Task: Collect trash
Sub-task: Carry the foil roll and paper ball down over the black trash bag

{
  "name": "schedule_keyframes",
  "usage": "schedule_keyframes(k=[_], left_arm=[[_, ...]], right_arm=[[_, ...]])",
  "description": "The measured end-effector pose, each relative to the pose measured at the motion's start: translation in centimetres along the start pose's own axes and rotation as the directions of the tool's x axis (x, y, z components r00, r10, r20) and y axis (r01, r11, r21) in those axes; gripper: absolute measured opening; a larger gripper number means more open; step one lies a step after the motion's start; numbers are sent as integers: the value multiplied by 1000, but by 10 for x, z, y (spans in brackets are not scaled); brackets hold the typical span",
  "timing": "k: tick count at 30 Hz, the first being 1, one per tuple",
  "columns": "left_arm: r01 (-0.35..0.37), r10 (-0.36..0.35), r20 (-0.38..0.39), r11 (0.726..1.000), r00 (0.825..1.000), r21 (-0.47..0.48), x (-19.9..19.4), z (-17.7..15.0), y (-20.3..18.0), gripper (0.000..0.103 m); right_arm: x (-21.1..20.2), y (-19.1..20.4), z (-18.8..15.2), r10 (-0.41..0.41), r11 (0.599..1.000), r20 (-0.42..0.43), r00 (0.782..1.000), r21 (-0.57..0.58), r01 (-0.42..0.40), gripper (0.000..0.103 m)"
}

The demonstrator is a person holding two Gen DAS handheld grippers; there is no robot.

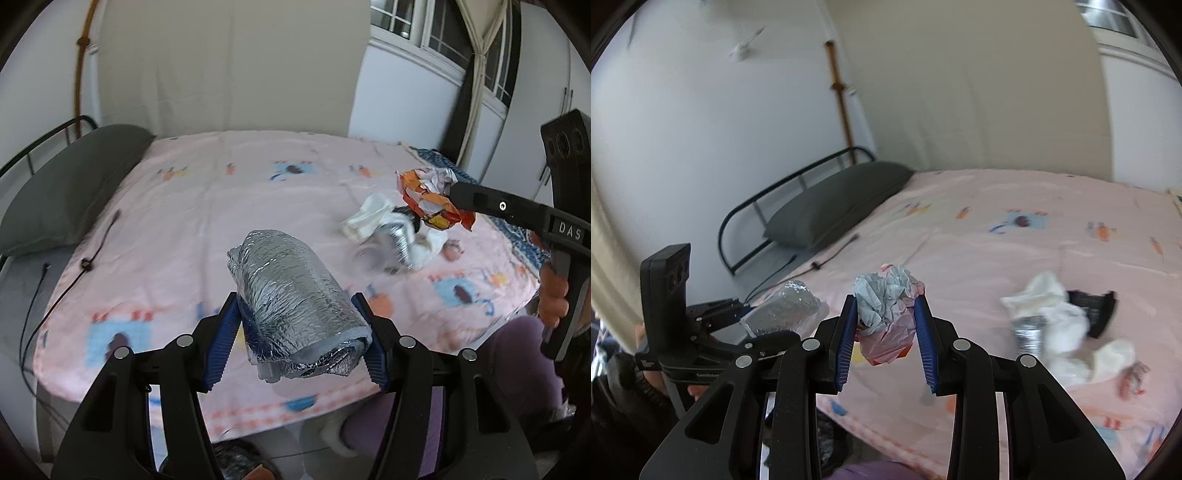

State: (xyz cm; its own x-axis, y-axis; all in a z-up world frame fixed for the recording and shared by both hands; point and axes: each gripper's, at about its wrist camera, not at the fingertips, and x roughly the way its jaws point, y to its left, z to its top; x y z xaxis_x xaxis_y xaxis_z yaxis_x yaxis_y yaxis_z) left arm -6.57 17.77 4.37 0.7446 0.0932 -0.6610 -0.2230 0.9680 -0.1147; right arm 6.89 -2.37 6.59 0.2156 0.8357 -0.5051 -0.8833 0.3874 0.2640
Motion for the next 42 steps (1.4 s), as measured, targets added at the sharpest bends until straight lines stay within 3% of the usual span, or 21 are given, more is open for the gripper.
schedule_keyframes(k=[8,15,22,30,35,42], left_arm=[[-66,65,-34,997,997,-35,-25,-49,41,61],[-96,90,-105,994,990,-54,-33,-95,61,61],[-109,90,-193,990,977,-89,-36,-145,81,61],[-110,63,-305,984,950,-138,-31,-199,96,61],[-110,46,-383,983,923,-146,-21,-232,103,61],[-128,32,-471,977,882,-172,-5,-267,112,61]], right_arm=[[46,51,-10,106,992,-81,991,-56,-110,30],[89,83,-33,160,981,-181,971,-84,-177,30],[134,119,-71,191,969,-300,935,-93,-228,30],[169,152,-119,180,964,-407,895,-109,-244,30],[194,168,-154,180,965,-491,852,-81,-251,30],[234,185,-207,138,961,-634,761,-101,-259,30]])
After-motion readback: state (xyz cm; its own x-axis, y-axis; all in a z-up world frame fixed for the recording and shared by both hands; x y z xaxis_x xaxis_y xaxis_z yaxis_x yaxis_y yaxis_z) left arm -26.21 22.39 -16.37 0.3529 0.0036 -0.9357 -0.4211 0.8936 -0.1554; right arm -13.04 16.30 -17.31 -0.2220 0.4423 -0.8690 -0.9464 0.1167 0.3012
